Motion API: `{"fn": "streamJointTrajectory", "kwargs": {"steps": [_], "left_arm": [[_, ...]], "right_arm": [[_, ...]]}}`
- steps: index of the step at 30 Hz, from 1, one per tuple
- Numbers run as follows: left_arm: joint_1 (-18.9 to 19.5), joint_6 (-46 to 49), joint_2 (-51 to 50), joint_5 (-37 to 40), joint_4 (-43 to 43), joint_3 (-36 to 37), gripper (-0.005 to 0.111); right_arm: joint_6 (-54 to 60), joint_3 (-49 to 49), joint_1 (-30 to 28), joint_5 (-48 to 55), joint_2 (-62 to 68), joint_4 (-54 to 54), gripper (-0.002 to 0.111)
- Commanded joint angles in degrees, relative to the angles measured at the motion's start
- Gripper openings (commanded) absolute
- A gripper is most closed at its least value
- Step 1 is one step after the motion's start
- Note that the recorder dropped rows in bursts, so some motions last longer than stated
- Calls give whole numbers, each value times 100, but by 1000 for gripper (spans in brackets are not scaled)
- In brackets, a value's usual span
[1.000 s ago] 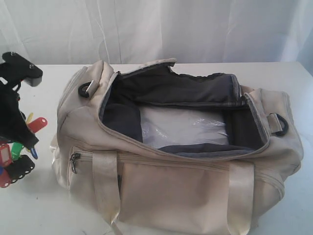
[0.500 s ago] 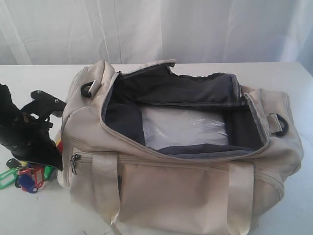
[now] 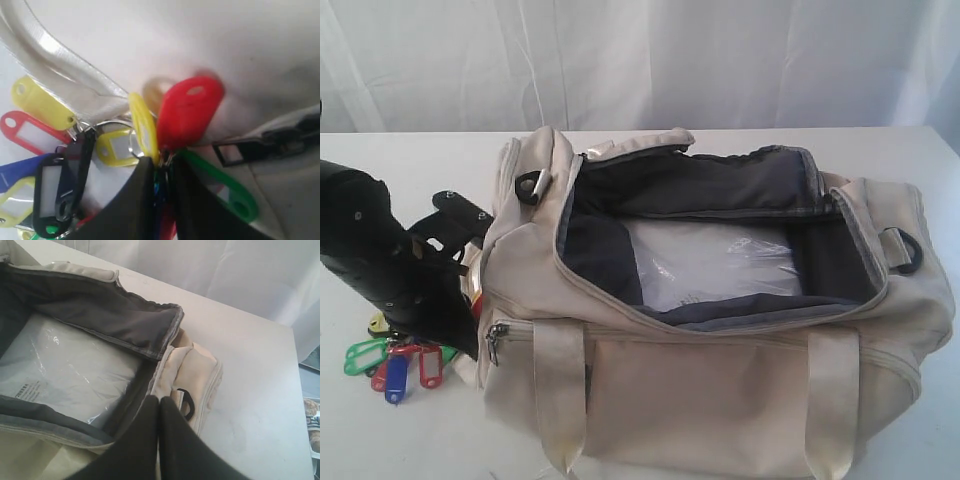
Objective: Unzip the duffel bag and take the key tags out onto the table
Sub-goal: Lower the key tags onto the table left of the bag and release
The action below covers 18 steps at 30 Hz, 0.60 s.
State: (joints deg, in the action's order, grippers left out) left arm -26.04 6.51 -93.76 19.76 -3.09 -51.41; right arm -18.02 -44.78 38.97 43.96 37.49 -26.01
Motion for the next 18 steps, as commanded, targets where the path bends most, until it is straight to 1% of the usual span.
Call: {"fn": "streamJointTrajectory", "kwargs": {"steps": [1,5,7,10,15,17,18], "left_arm": [[-37,121,-53,-24,137,-36,22],[-37,121,-53,561,137,-315,57],[-37,121,-53,971,126,-532,67],[-37,121,-30,1642,125,-880,68],[-37,121,259,2414,90,-1430,68],[-37,109,489,2648,-30,-1493,65],[-37,98,623,2762,-82,-1493,62]], "right_arm": [[-18,30,-20,-79,-32,-15,0],[-18,30,-20,-79,-32,-15,0],[-18,30,-20,-79,-32,-15,0],[-18,30,-20,-79,-32,-15,0],[-18,30,-20,-79,-32,-40,0],[-18,30,-20,-79,-32,-62,0],[-18,30,-20,-79,-32,-62,0]]}}
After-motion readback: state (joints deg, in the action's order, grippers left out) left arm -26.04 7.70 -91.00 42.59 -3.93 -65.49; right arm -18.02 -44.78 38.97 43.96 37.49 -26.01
